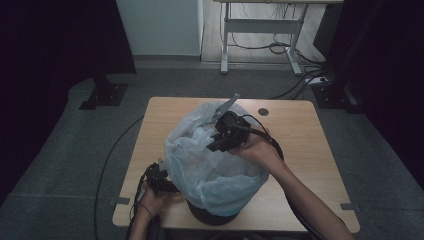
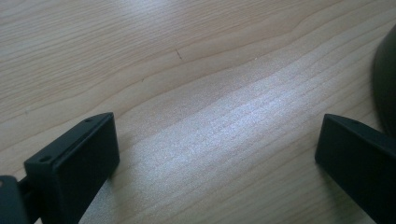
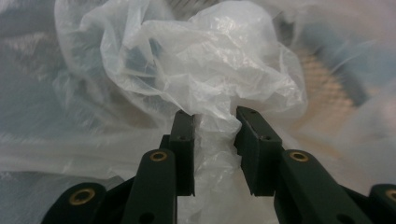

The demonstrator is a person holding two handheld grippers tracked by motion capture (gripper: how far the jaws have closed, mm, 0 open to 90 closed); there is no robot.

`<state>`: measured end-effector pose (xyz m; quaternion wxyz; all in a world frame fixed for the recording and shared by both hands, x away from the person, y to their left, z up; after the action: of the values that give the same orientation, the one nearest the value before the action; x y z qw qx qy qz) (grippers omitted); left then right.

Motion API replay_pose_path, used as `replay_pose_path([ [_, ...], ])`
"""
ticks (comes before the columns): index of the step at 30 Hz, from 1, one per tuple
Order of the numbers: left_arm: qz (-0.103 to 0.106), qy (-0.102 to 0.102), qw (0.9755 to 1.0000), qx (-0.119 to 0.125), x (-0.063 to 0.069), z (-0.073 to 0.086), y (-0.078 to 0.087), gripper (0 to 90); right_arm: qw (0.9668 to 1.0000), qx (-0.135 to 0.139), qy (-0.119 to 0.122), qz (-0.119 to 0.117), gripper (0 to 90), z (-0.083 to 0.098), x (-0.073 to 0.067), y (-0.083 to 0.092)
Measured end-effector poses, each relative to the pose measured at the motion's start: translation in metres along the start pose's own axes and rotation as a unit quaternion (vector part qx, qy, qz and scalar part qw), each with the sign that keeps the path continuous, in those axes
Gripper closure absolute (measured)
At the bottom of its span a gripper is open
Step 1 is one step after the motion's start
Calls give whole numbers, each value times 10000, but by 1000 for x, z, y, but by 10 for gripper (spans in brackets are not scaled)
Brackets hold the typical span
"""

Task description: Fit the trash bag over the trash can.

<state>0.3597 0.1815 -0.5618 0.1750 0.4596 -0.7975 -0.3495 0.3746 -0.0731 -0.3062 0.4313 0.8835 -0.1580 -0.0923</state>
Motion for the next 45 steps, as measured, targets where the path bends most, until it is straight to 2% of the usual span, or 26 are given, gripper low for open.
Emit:
replay_pose_path([
  [2, -1, 0, 10000, 0, 0, 0, 0, 0, 10000, 34, 36, -56, 609, 1, -1, 2],
  [5, -1, 0, 10000, -1, 0, 0, 0, 0, 9985, 460, -9, -296, 488, 5, -2, 16],
  [7, 0, -2, 10000, -2, 0, 0, 0, 0, 9962, 772, 6, -402, 456, 8, -3, 31],
  [10, -1, -18, 10000, -17, 0, 0, 0, 0, 9902, 1322, 57, -437, 430, 11, -3, 55],
  [12, -1, -6, 10000, -9, 0, 0, 0, 0, 9852, 1691, 120, -236, 406, 12, 0, 69],
  [15, -1, -6, 10000, -9, 0, 0, 0, 0, 9755, 2187, 152, 187, 378, 15, 9, 81],
  [18, -1, -8, 10000, -8, 0, 0, 0, 0, 9729, 2225, 105, 617, 373, 20, 21, 75],
  [20, 0, -25, 10000, -22, 0, 0, 0, 0, 9707, 2242, -37, 864, 368, 25, 32, 69],
  [23, -1, -9, 10000, -9, 0, 0, 0, 0, 9684, 2265, -389, 965, 413, 33, 48, 61],
  [24, -1, -8, 10000, -8, 0, 0, 0, 0, 9680, 2261, -488, 976, 434, 36, 53, 59],
  [25, -1, -16, 10000, -17, 0, 0, 0, 0, 9673, 2268, -584, 971, 497, 40, 58, 58],
  [27, -1, -4, 10000, -4, 0, 0, 0, 0, 9676, 2267, -805, 762, 634, 47, 66, 57],
  [29, -1, -1, 10000, -1, 0, 0, 0, 0, 9657, 2347, -994, 498, 766, 53, 72, 58],
  [30, -1, -1, 10000, -1, 0, 0, 0, 0, 9657, 2347, -994, 498, 766, 53, 72, 58],
  [31, 0, 3, 10000, -1, 0, 0, 0, 0, 9643, 2394, -1039, 458, 802, 54, 73, 58],
  [32, -1, 0, 10000, 0, 0, 0, 0, 0, 9601, 2505, -1128, 529, 826, 59, 77, 63],
  [34, -1, 2, 10000, -1, 0, 0, 0, 0, 9574, 2572, -1162, 617, 824, 61, 80, 66],
  [37, 0, 3, 10000, 0, 0, 0, 0, 0, 9565, 2557, -1223, 685, 810, 64, 83, 65],
  [39, 0, 4, 10000, 1, 0, 0, 0, 0, 9577, 2491, -1302, 624, 795, 67, 87, 59],
  [40, -1, 3, 10000, 0, 0, 0, 0, 0, 9596, 2411, -1356, 520, 774, 69, 89, 54],
  [41, -1, 3, 10000, 0, 0, 0, 0, 0, 9596, 2411, -1356, 520, 774, 69, 89, 54],
  [44, 12, 0, 10000, -13, 0, 0, 0, 0, 9660, 2135, -1419, 344, 730, 75, 90, 38],
  [45, 11, -3, 10000, -17, 0, 0, 0, 0, 9660, 2124, -1446, 290, 716, 77, 89, 34],
])
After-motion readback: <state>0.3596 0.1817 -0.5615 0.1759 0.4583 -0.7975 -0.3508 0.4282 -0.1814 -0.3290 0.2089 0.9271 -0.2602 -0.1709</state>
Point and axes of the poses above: each handheld gripper's, and its own axes: y roughly backward along the jaws, z roughly out of its underside, x roughly to its right, the point moved 1 cm from there along -y, roughly forward along the jaws, and after that the axes turned 2 degrees about -y, right-handed, at the moved point
